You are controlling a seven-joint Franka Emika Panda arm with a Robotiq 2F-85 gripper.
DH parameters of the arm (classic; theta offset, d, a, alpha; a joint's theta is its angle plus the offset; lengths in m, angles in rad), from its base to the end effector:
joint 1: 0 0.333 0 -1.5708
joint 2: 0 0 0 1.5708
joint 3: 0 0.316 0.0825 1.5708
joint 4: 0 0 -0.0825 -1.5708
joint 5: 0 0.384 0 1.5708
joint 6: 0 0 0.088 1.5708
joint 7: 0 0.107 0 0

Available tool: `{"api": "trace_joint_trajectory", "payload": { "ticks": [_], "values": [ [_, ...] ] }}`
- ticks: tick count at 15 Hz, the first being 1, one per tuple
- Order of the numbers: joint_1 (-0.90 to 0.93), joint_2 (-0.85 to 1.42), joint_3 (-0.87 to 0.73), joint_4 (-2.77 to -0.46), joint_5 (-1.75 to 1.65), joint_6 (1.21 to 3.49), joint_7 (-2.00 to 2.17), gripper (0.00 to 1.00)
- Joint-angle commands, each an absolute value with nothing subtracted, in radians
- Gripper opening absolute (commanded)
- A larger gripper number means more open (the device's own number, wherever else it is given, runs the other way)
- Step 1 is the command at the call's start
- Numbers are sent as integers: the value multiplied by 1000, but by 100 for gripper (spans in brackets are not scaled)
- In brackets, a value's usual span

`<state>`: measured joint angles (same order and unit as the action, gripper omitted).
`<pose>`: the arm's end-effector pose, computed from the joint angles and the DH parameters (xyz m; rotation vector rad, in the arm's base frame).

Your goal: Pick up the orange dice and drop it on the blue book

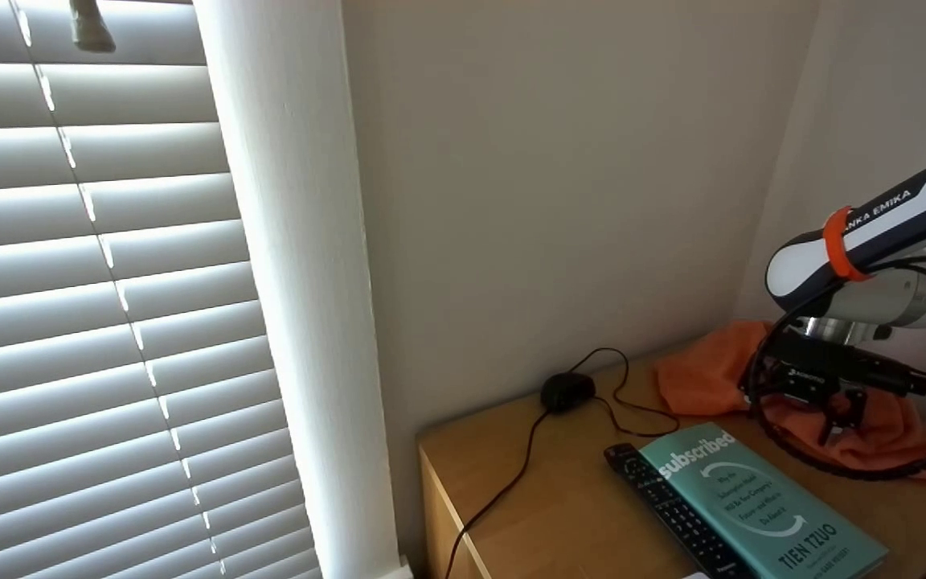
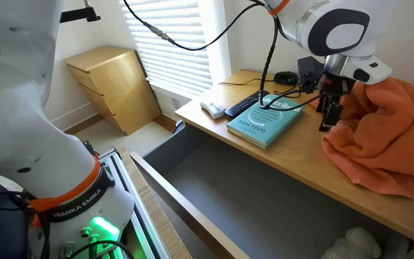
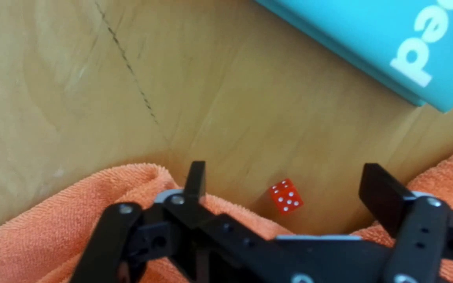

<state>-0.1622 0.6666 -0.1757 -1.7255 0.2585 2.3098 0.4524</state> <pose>0.6300 -0.2056 0.1973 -2.7370 1.3870 0.1073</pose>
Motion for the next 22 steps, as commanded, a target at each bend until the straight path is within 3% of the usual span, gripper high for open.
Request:
{"api": "trace_joint_trajectory", "payload": {
  "ticks": [1,4,6,9,10,13,15,19,20,22],
  "values": [
    [-170,678,-170,-1720,274,2307,451,100],
    [-168,692,-169,-1717,265,2339,430,100],
    [-167,697,-168,-1718,263,2365,418,94],
    [-172,705,-160,-1714,268,2404,398,74],
    [-174,708,-157,-1712,271,2417,393,75],
    [-175,716,-151,-1709,271,2438,381,60],
    [-174,717,-150,-1709,271,2439,381,36],
    [-171,716,-152,-1709,267,2430,387,3],
    [-170,714,-153,-1711,266,2420,391,0],
    [-167,709,-157,-1714,265,2410,400,5]
  ]
}}
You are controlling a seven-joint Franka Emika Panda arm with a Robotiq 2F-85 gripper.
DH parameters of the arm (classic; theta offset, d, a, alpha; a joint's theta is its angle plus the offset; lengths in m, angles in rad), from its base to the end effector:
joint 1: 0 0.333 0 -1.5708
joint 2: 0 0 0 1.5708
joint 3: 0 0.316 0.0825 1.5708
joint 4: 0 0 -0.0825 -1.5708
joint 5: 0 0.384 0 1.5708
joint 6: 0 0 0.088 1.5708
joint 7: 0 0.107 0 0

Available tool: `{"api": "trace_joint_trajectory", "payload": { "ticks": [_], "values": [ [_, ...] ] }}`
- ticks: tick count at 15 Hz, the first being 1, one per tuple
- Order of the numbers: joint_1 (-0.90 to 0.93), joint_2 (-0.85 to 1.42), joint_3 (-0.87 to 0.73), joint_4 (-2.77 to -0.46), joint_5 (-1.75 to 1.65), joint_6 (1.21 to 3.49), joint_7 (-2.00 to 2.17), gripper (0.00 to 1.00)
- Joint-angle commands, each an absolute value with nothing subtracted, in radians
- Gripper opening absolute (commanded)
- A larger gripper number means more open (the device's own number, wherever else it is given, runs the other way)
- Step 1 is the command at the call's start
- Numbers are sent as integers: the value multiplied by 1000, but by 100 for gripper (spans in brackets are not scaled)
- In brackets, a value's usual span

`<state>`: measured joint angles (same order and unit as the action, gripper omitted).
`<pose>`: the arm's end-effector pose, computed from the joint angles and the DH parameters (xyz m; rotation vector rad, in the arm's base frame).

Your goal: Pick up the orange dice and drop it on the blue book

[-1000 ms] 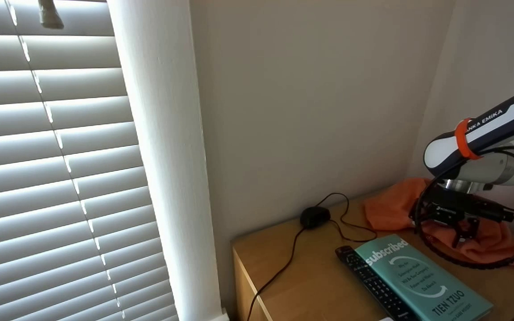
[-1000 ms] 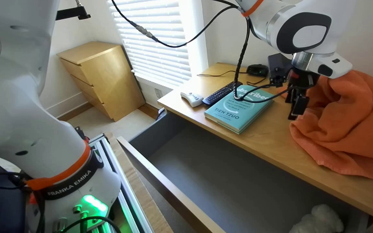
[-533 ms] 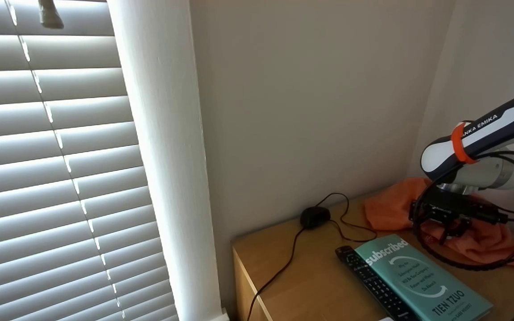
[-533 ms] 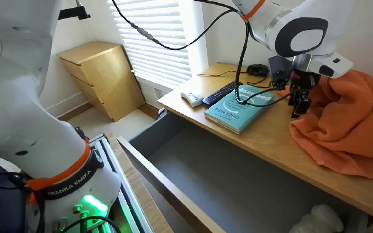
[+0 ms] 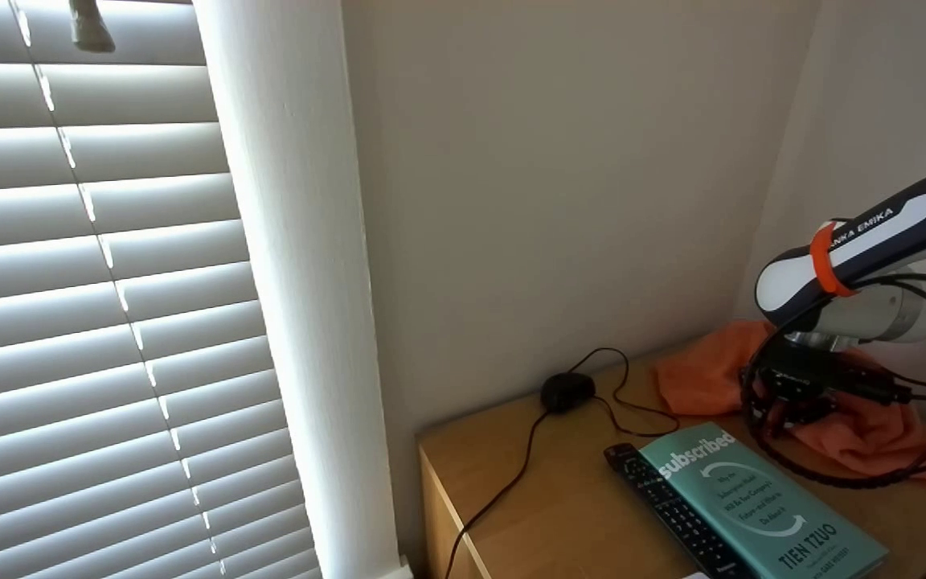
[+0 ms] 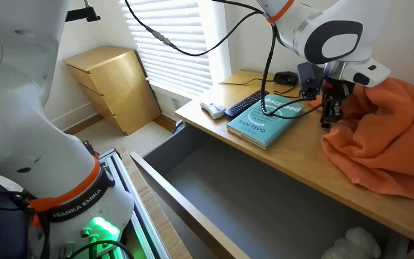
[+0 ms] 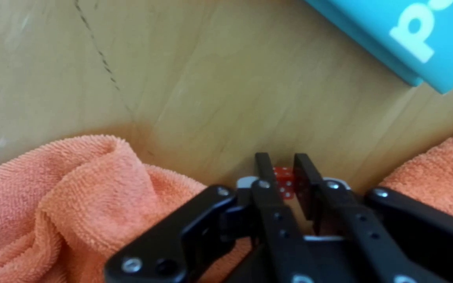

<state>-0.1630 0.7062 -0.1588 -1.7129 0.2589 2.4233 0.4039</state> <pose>0.6421 -0.2024 0.1847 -2.7782 1.3101 -0.0248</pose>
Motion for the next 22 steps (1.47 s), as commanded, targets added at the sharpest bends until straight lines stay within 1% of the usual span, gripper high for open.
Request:
{"api": "trace_joint_trajectory", "payload": {
  "ticks": [1,9,22],
  "values": [
    [-165,698,-157,-1724,265,2408,403,5],
    [-114,488,-170,-1910,241,2453,413,5],
    [-68,257,-112,-2131,253,2398,391,5]
  ]
}}
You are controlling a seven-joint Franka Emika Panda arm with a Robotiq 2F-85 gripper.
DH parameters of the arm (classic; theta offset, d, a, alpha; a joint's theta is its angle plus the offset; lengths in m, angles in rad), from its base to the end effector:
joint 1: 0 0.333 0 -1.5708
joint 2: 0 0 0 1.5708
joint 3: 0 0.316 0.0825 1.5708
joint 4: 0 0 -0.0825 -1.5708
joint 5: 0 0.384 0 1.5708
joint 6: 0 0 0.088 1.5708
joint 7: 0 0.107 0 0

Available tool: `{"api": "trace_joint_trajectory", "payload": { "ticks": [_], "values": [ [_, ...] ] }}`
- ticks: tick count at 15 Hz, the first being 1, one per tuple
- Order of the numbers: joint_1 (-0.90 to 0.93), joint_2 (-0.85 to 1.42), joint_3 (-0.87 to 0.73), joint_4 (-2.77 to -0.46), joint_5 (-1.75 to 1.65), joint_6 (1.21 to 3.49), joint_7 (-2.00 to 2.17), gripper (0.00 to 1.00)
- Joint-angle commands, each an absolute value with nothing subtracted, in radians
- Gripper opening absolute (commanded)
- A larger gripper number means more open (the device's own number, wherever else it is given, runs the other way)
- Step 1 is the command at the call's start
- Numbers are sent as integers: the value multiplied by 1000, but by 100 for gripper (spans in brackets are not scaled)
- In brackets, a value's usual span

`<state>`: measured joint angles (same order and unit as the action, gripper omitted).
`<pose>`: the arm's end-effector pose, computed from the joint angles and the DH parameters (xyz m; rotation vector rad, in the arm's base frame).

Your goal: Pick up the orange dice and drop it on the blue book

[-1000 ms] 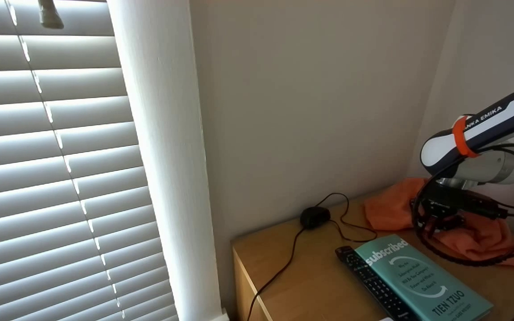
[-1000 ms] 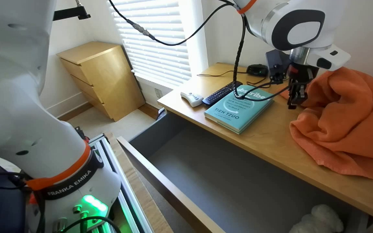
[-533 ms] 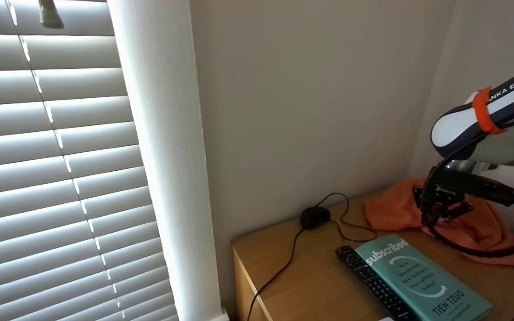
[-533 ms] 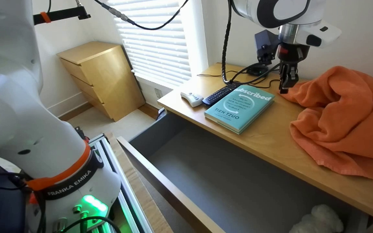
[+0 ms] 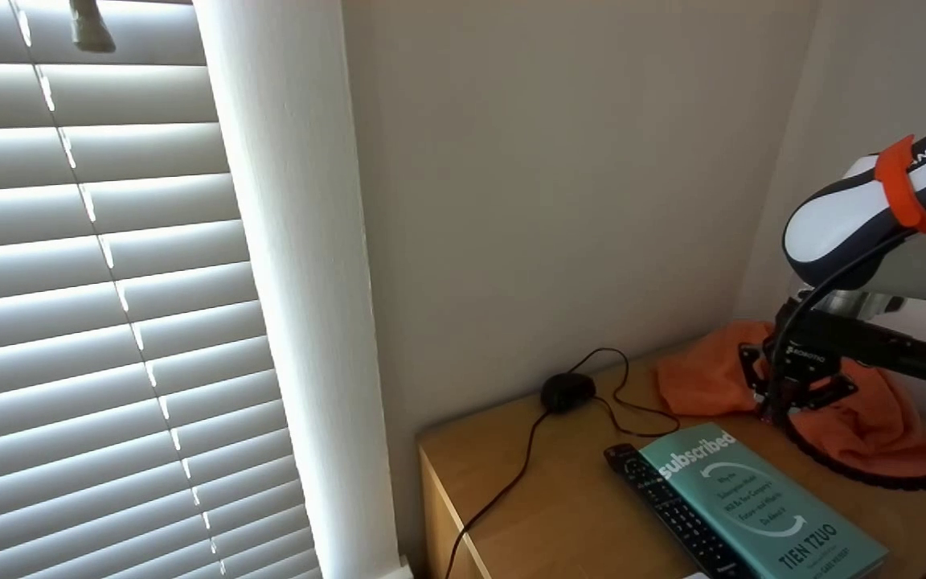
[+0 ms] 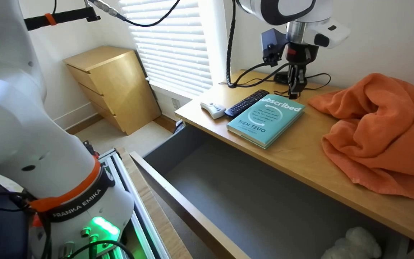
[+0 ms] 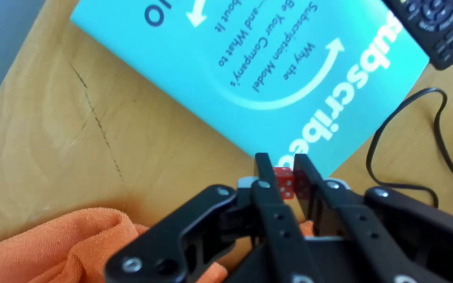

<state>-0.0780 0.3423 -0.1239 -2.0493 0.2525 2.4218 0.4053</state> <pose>0.5858 -0.1169 0.2755 -2.7804 1.1538 -0.0341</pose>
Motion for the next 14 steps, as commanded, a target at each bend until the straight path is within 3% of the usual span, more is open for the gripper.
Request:
{"api": "trace_joint_trajectory", "payload": {
  "ticks": [1,11,13,14],
  "values": [
    [-63,239,-109,-2143,245,2394,387,5],
    [-45,96,-104,-2191,158,2270,425,5],
    [-45,86,-103,-2194,140,2258,426,17],
    [-46,84,-103,-2193,134,2253,426,28]
  ]
}}
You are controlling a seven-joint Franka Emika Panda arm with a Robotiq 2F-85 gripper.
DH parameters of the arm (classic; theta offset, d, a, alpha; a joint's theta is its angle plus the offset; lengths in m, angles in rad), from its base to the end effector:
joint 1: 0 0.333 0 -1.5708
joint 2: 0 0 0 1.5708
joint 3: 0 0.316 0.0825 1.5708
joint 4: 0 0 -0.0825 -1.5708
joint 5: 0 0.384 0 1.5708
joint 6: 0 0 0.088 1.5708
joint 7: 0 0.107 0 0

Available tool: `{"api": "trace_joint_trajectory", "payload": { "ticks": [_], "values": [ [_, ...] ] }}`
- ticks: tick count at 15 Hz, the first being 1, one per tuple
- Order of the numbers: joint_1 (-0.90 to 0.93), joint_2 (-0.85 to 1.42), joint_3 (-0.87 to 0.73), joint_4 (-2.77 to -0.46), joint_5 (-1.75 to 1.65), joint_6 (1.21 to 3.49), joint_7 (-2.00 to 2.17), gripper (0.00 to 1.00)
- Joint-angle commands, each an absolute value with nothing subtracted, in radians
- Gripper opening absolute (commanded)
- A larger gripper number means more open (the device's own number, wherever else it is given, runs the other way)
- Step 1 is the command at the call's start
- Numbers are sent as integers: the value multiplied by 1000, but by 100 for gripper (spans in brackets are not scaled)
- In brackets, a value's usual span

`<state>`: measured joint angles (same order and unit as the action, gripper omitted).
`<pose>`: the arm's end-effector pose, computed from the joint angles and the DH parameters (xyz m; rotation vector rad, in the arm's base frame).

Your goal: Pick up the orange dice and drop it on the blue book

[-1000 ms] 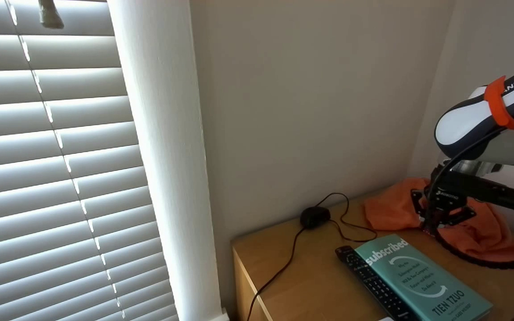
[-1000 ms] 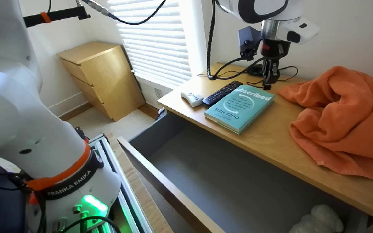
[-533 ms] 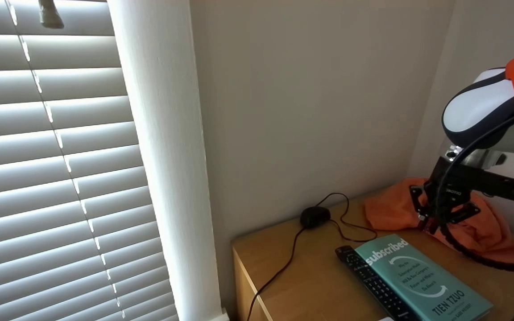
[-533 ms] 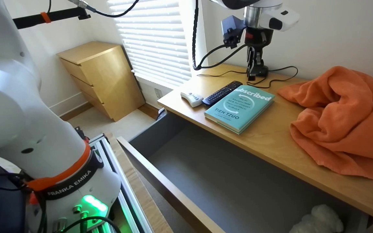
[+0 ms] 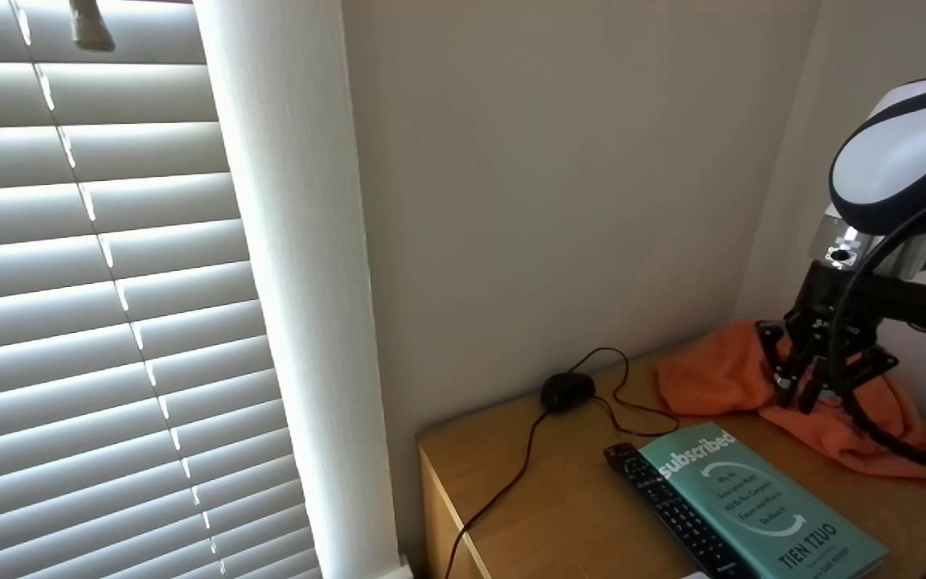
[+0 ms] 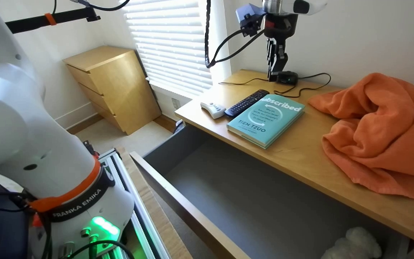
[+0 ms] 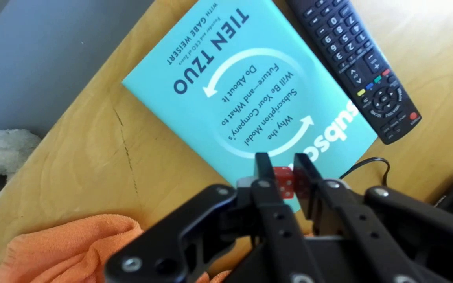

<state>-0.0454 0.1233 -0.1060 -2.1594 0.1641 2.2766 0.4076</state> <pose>0.5473 -0.0789 0.3411 -2.8653 0.9896 0.0288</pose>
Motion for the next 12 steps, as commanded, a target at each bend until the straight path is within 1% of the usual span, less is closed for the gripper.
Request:
{"api": "trace_joint_trajectory", "payload": {
  "ticks": [1,2,5,7,8,9,12],
  "values": [
    [-47,84,-102,-2190,132,2250,427,44],
    [-47,86,-103,-2188,125,2252,431,49],
    [-48,90,-104,-2181,110,2242,437,73],
    [-49,91,-104,-2179,107,2239,437,87],
    [-49,92,-104,-2178,106,2238,437,95],
    [-50,92,-105,-2177,104,2238,436,100],
    [-51,93,-106,-2175,102,2234,435,100]
  ]
}}
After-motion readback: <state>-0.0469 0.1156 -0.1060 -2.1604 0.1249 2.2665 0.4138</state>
